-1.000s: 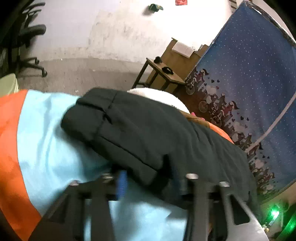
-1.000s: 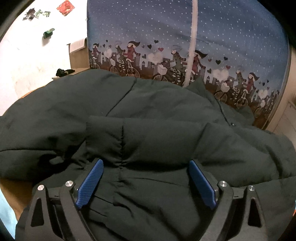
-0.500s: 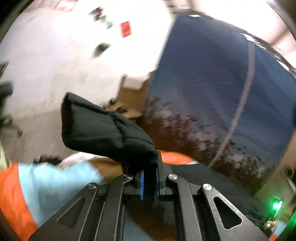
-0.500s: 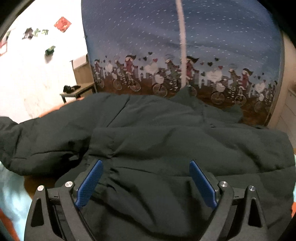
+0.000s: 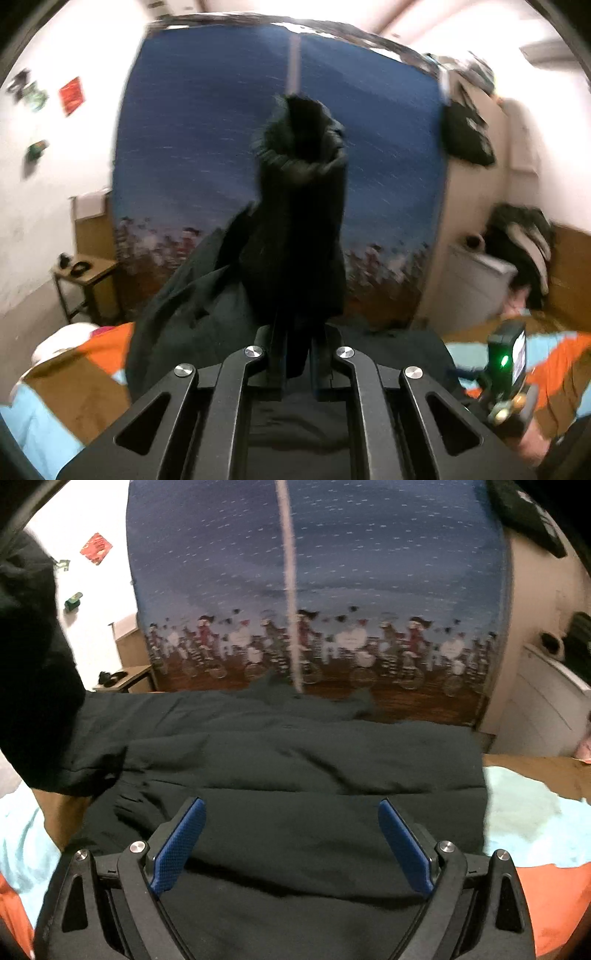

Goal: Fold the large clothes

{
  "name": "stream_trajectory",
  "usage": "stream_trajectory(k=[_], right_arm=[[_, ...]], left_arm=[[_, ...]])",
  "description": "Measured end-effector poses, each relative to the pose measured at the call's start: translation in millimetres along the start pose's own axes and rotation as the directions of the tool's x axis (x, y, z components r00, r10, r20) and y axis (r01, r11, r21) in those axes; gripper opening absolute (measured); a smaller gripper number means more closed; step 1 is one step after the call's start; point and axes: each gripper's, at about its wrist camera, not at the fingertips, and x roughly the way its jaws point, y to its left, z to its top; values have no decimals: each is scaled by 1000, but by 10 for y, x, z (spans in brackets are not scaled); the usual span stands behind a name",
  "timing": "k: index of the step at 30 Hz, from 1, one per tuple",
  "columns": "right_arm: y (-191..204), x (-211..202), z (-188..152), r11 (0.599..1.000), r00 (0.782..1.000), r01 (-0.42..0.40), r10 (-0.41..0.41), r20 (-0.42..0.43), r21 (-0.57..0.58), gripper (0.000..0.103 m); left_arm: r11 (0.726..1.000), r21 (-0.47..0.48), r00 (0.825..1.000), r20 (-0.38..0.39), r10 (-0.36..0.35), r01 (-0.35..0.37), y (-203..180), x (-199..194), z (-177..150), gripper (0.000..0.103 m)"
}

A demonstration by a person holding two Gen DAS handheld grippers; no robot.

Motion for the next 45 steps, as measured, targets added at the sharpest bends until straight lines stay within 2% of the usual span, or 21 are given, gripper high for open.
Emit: stream_trajectory(k=[4,9,16,19,21,24,28,29,31,32,33,35,36,38,40,42,45], right_arm=[[-415,-137,-58,998,1000,25,-25,-1,59,95],[-832,-221,-151,989,999,43,-41,-16,140,95],[-1271,-176,-347,958,999,36,-26,-40,284,95],[-1466,-177,-443,927,999,38,-38,-7,372,95],[-1589,-138,-498,901,1000,10,-9,-4,434,95],[-1750,-72,-584,846,999,-35,39,3,532,95],[-1915,-16,-699,774,994,-99,101,31,625,95],[-1948,-3,-723,754,991,-129,129,48,644,95],[-1976,28,-746,721,978,-198,188,87,664,95],[-1979,58,-754,701,969,-234,223,105,674,95],[-1981,88,-765,685,961,-260,249,117,681,95],[-1966,161,-777,654,943,-307,304,132,691,95],[-1949,203,-784,648,939,-314,321,125,694,95],[-1895,296,-795,652,934,-312,344,96,691,95],[-1846,359,-817,665,937,-288,344,60,689,95],[-1806,392,-835,680,938,-282,344,44,677,95],[-1746,405,-846,697,934,-285,356,27,659,95]], left_arm=[[997,6,994,-84,-76,76,-426,432,-118,6],[990,-17,972,-188,-144,143,-868,882,-334,6],[978,13,934,-300,-194,207,-1371,1123,-732,6],[977,2,918,-341,-201,215,-1467,1244,-869,6],[976,-18,911,-356,-210,219,-1419,1236,-1016,6],[972,-55,888,-399,-230,227,-1364,1369,-1170,7],[967,-58,853,-460,-246,247,-1363,1476,-1302,8],[962,-62,842,-472,-262,264,-1359,1502,-1338,12],[941,-99,807,-489,-330,324,-1344,1538,-1399,31],[929,-122,792,-492,-361,348,-1348,1537,-1409,60],[919,-151,782,-485,-390,365,-1337,1534,-1411,78],[914,-160,800,-445,-404,372,-1308,1479,-1379,80],[915,-151,802,-442,-402,375,-1292,1473,-1365,80],[916,-168,799,-449,-400,364,-1217,1461,-1347,80],[920,-181,807,-442,-392,348,-1111,1396,-1324,80],[931,-174,829,-425,-365,320,-985,1302,-1289,80],[961,-140,870,-409,-277,240,-772,1127,-1257,80]])
